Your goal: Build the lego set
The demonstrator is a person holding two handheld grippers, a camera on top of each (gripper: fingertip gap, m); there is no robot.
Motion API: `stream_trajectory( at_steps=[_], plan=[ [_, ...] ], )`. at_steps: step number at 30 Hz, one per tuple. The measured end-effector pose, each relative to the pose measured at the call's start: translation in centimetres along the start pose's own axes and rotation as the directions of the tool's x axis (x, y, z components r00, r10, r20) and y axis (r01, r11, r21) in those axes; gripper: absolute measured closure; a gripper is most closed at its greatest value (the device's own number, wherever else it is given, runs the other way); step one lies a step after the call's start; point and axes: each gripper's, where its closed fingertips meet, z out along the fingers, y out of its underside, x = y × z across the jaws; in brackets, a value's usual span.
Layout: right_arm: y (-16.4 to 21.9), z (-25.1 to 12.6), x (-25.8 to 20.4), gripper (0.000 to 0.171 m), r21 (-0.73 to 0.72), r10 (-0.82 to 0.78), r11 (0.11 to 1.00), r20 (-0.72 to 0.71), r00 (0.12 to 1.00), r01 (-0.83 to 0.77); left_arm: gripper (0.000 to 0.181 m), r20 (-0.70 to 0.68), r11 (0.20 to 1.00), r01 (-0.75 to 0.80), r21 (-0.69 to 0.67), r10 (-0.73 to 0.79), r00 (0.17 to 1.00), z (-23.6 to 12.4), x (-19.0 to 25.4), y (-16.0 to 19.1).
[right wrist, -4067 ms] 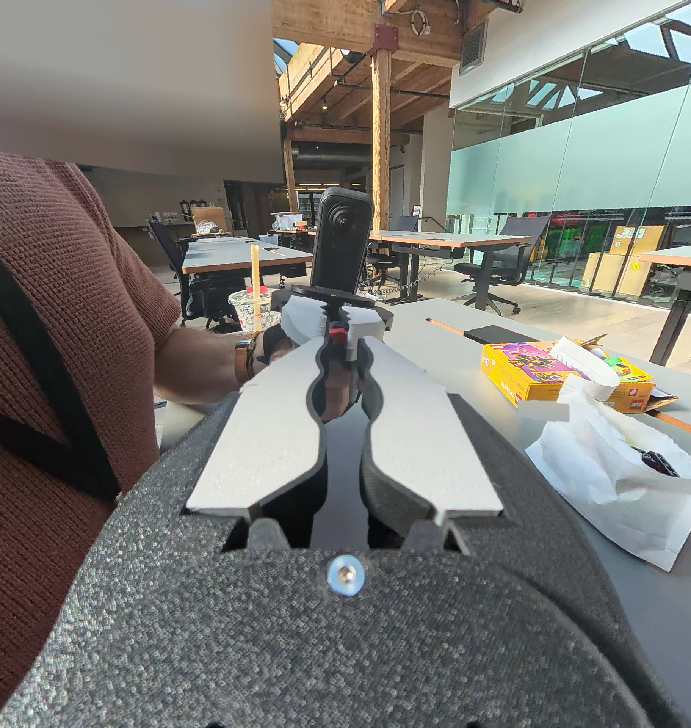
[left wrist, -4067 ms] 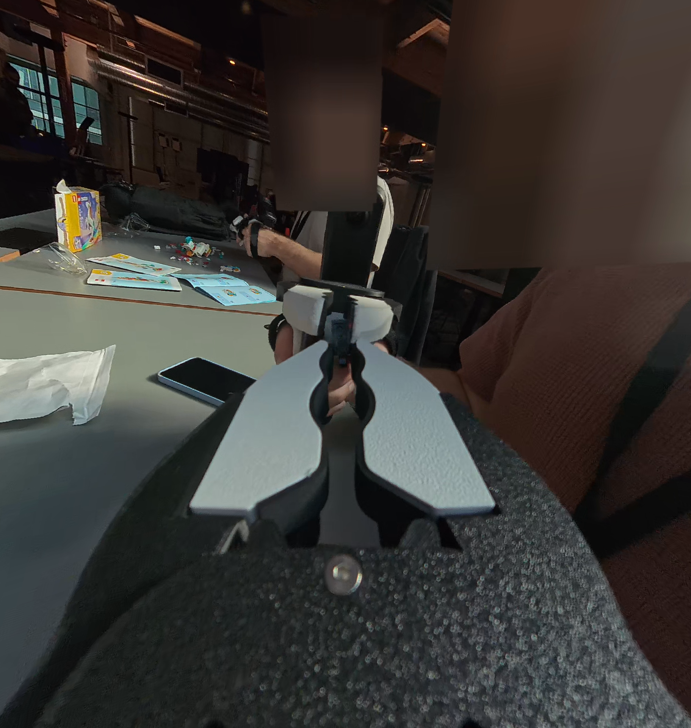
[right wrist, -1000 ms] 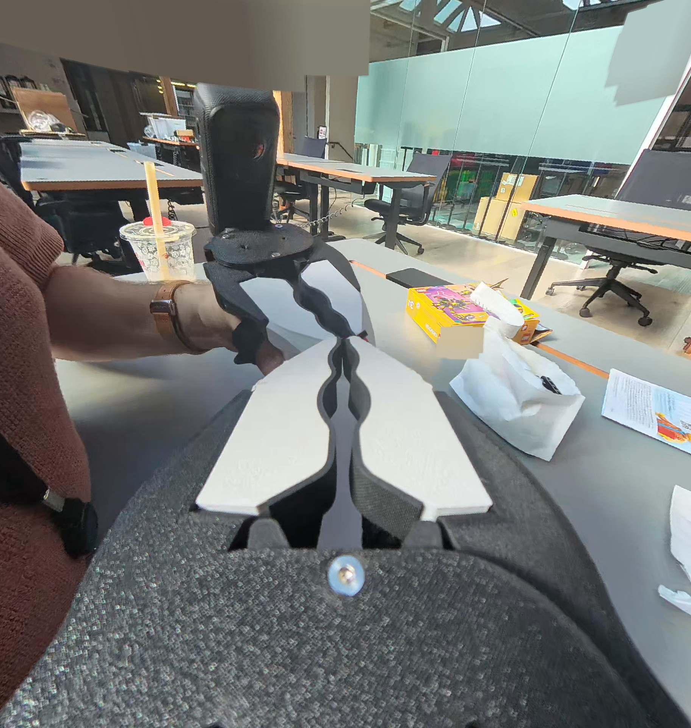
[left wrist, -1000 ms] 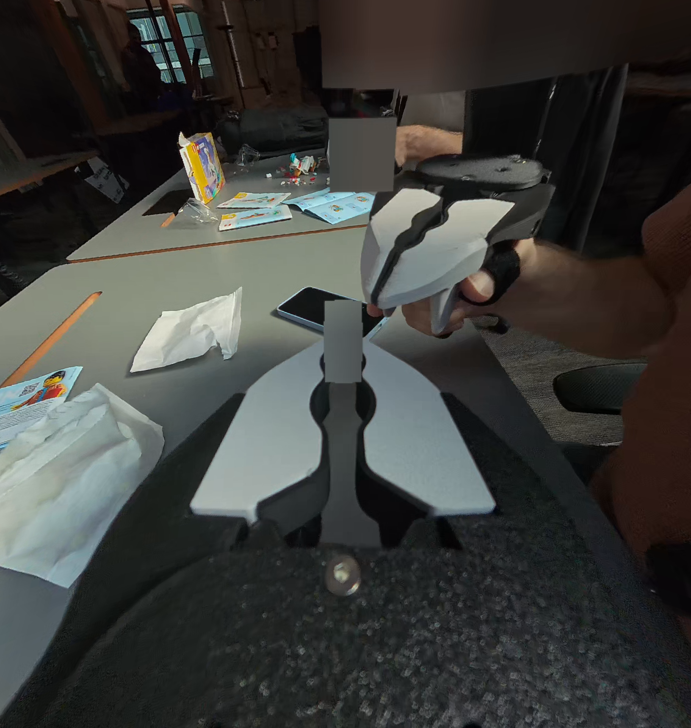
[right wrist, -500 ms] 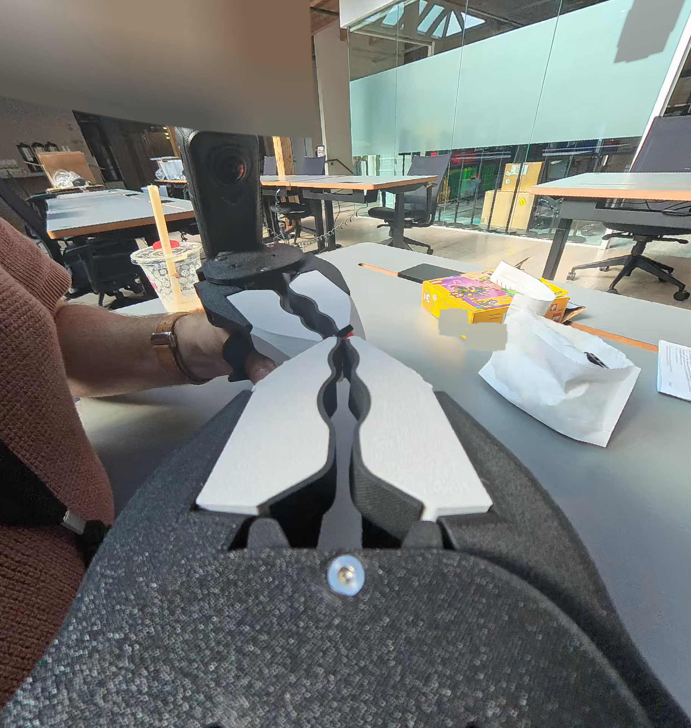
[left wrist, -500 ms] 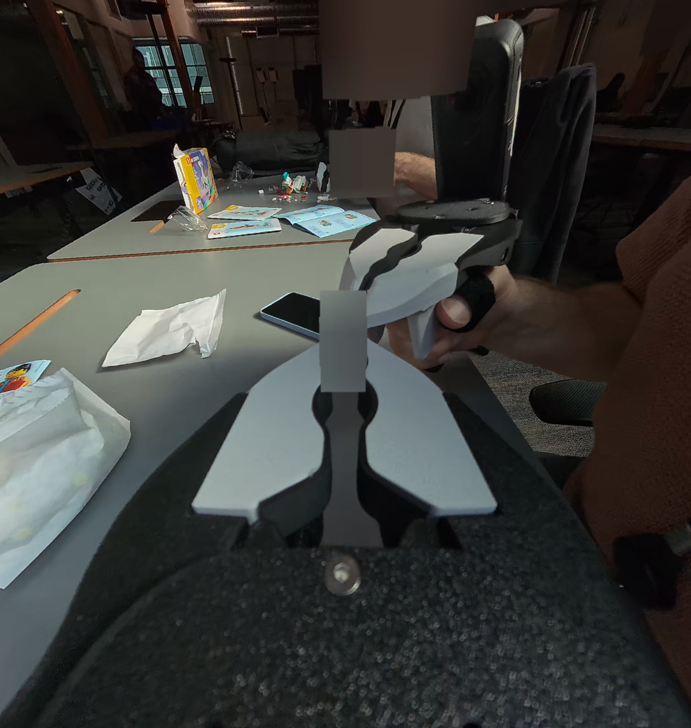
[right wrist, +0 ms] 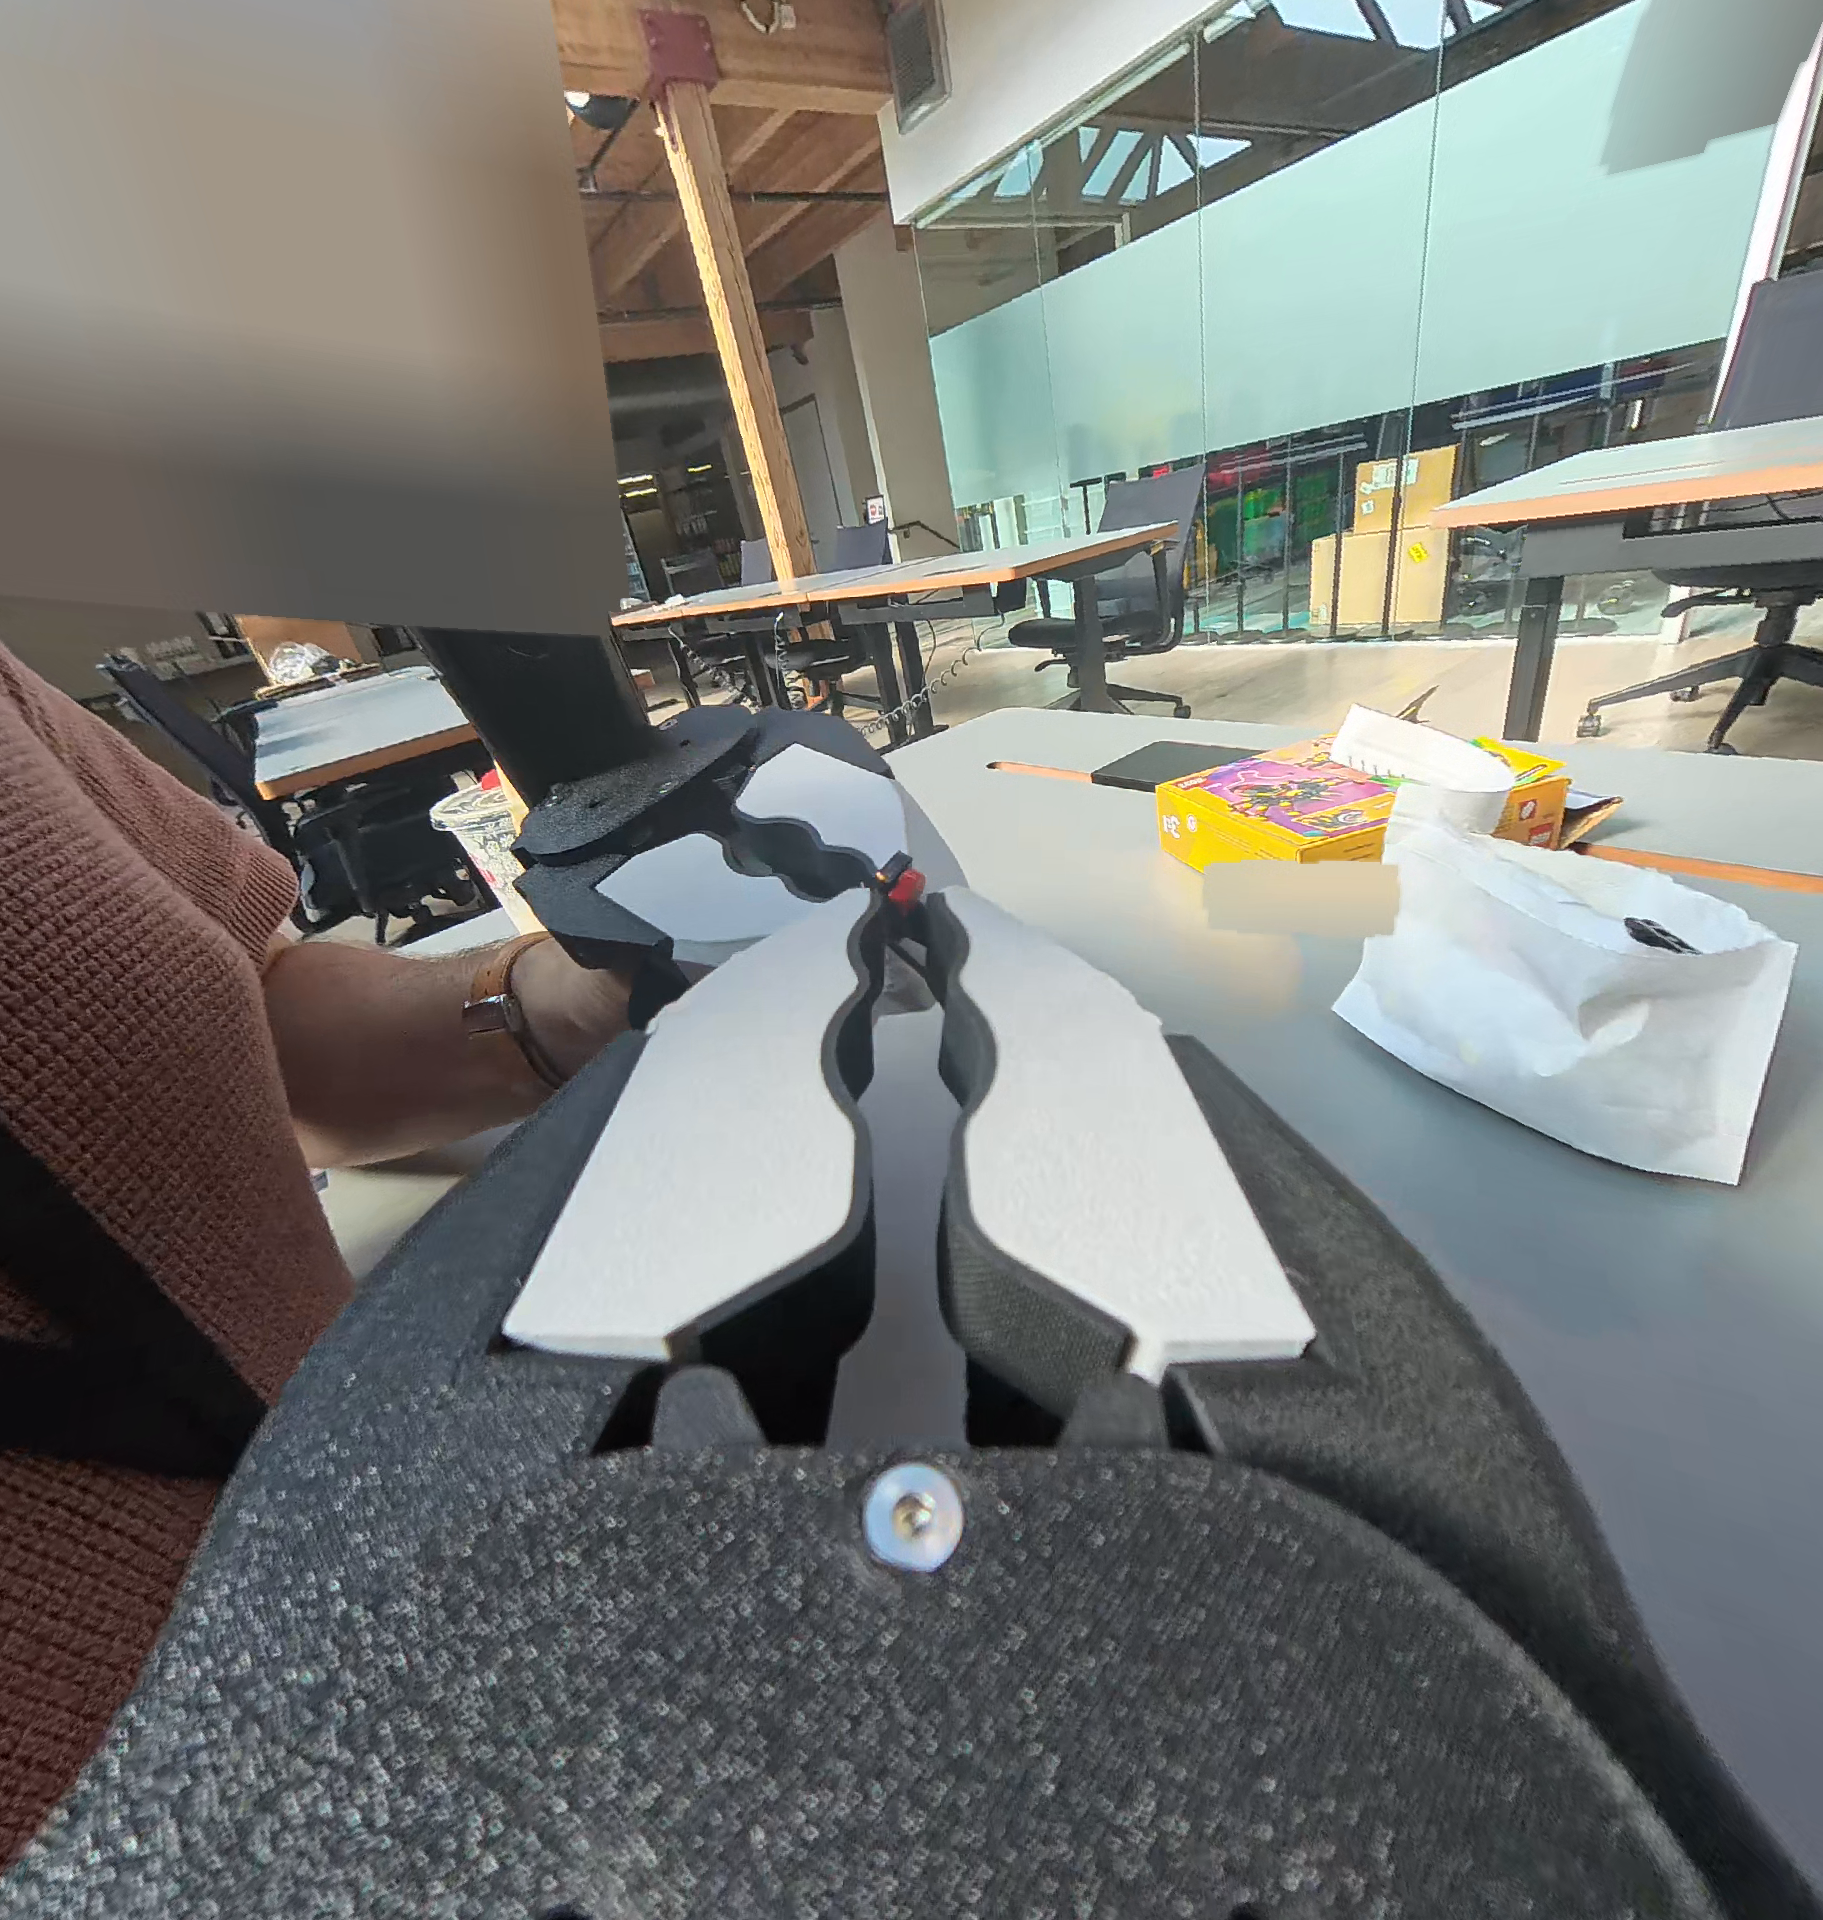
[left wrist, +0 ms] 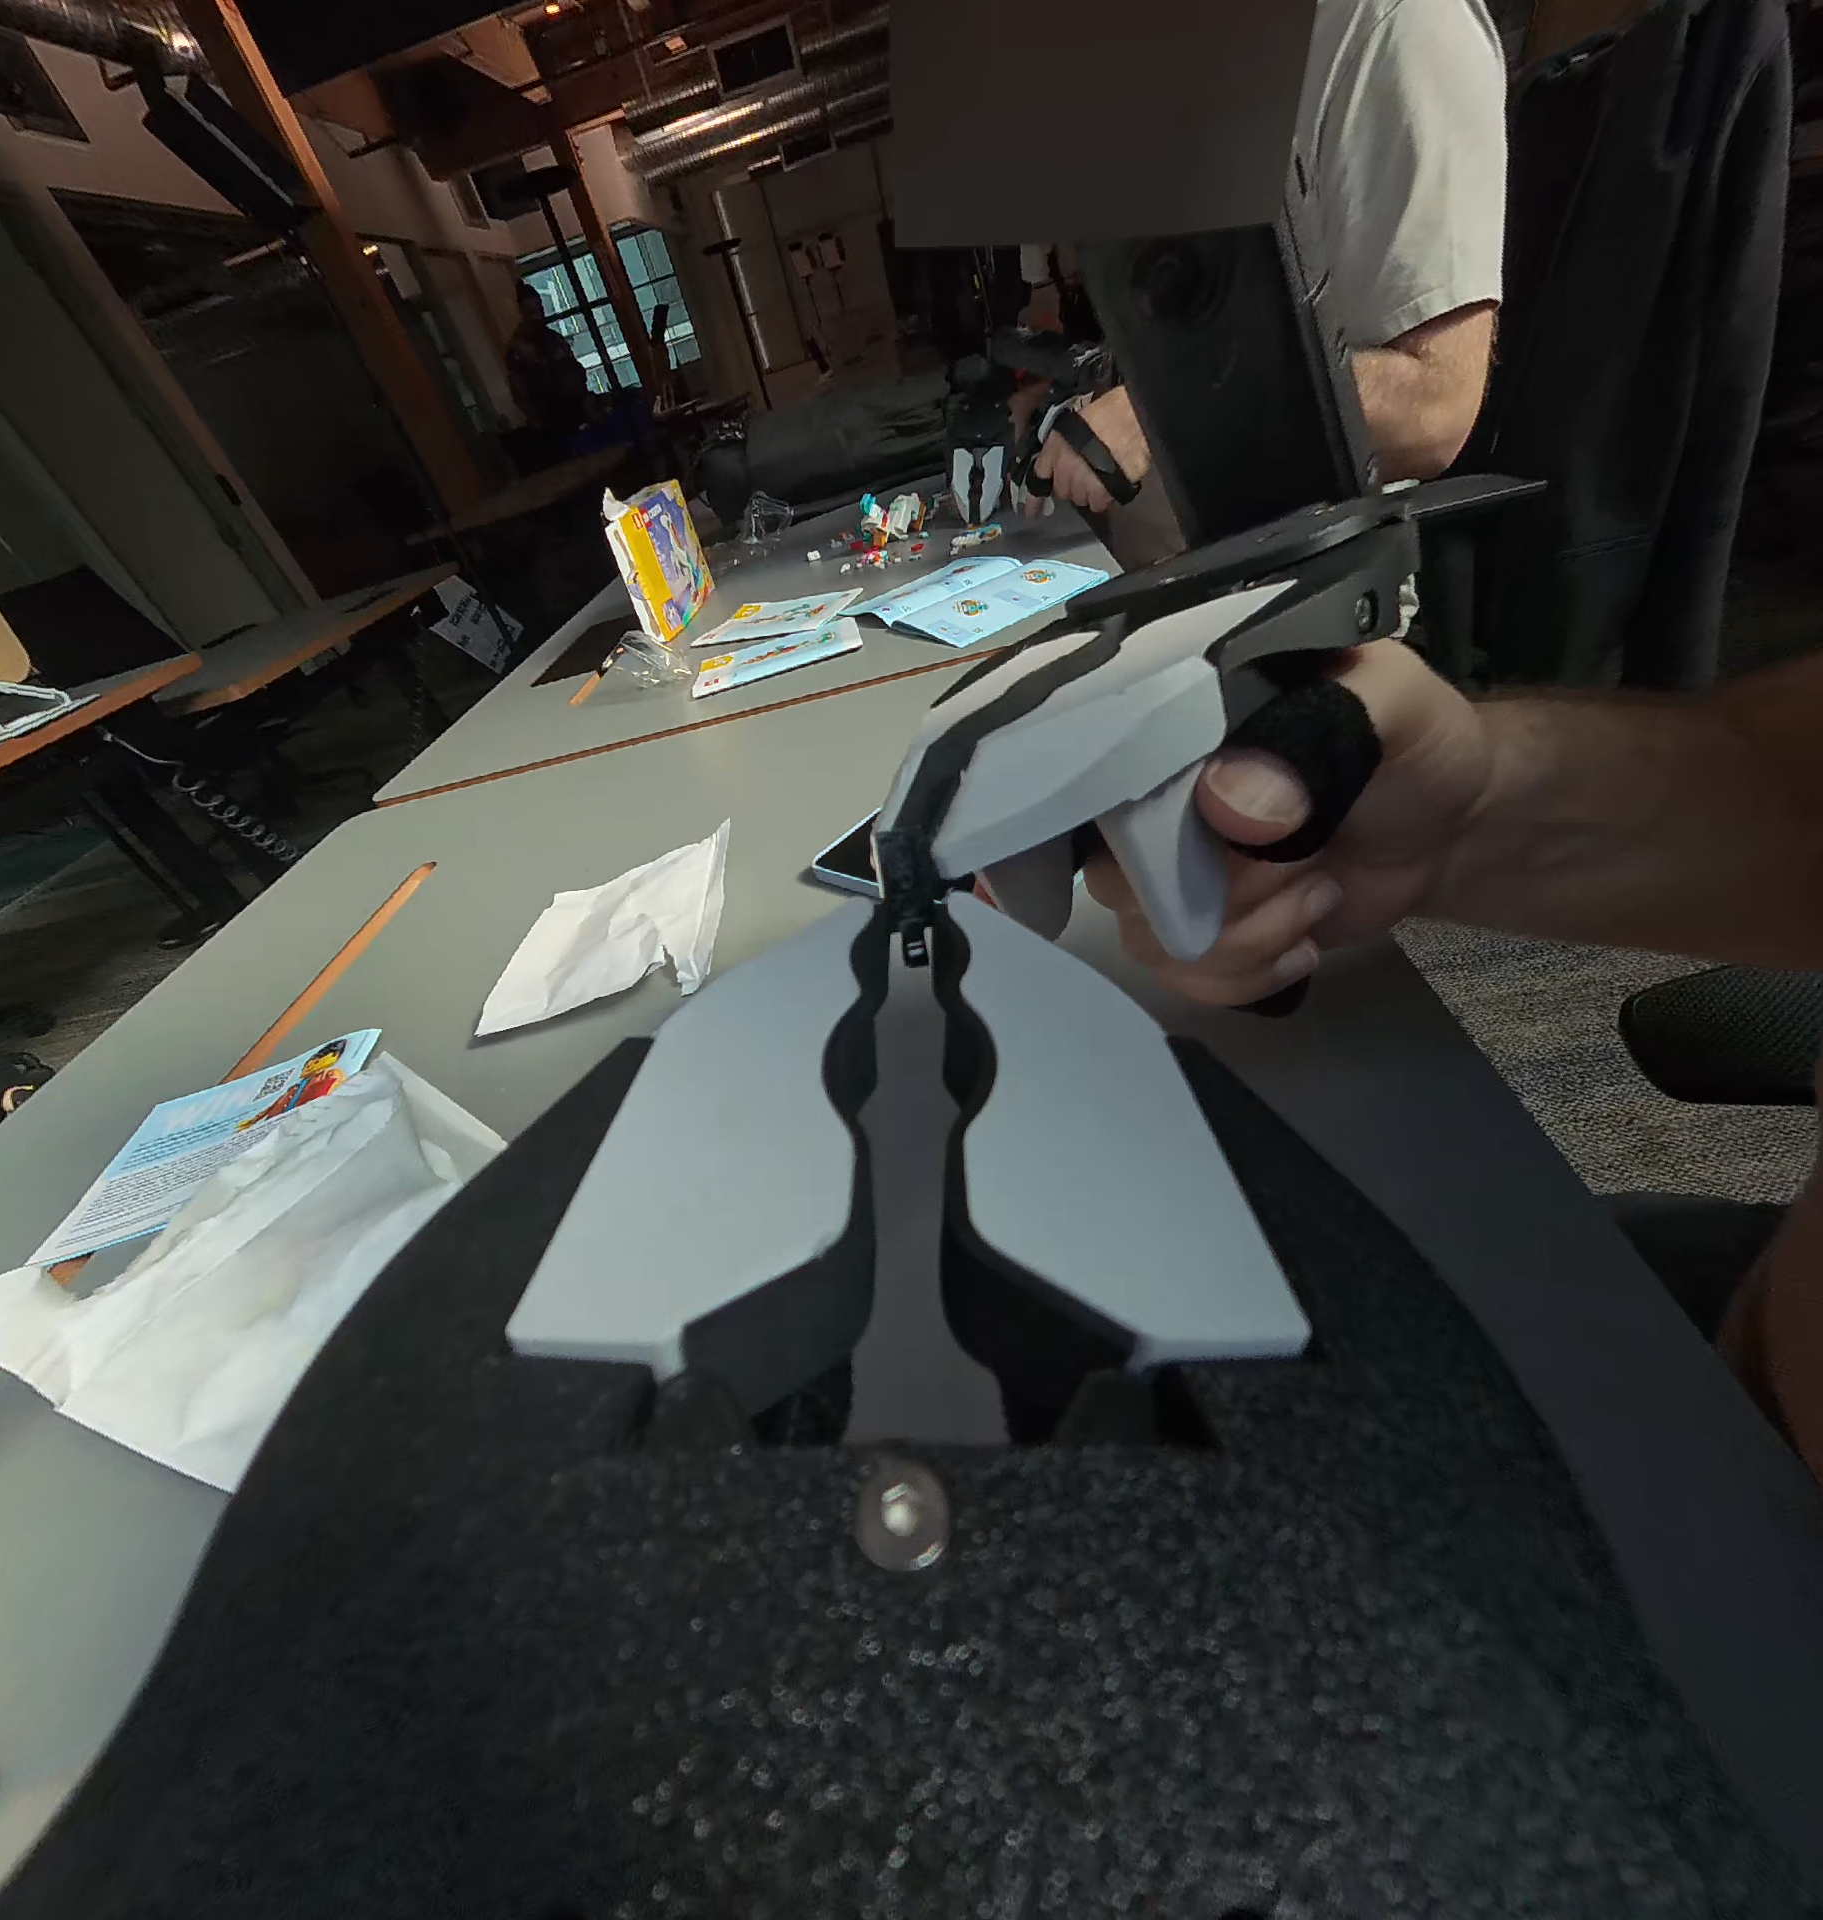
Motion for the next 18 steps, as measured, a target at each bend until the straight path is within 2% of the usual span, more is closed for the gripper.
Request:
stream_trajectory(
  at_steps=[10,17,18],
  plan=[
    [-0.5,0.0,-0.8,0.168,0.07,0.187,0.978,0.137,0.973,-0.198,0.174,-0.021,0.999,-0.044,0.001,0.044,0.999,-0.2,0.5,-0.5],
    [0.6,0.2,-0.2,0.171,-0.013,0.076,0.997,-0.007,0.997,-0.076,0.174,-0.049,0.998,-0.055,-0.021,0.054,0.997,-0.6,0.6,0.1],
    [0.6,0.1,0.9,0.171,-0.001,0.062,0.998,-0.074,0.995,-0.063,0.174,-0.091,0.998,-0.059,-0.015,0.057,0.994,-0.5,1.4,0.0]
  ],
)
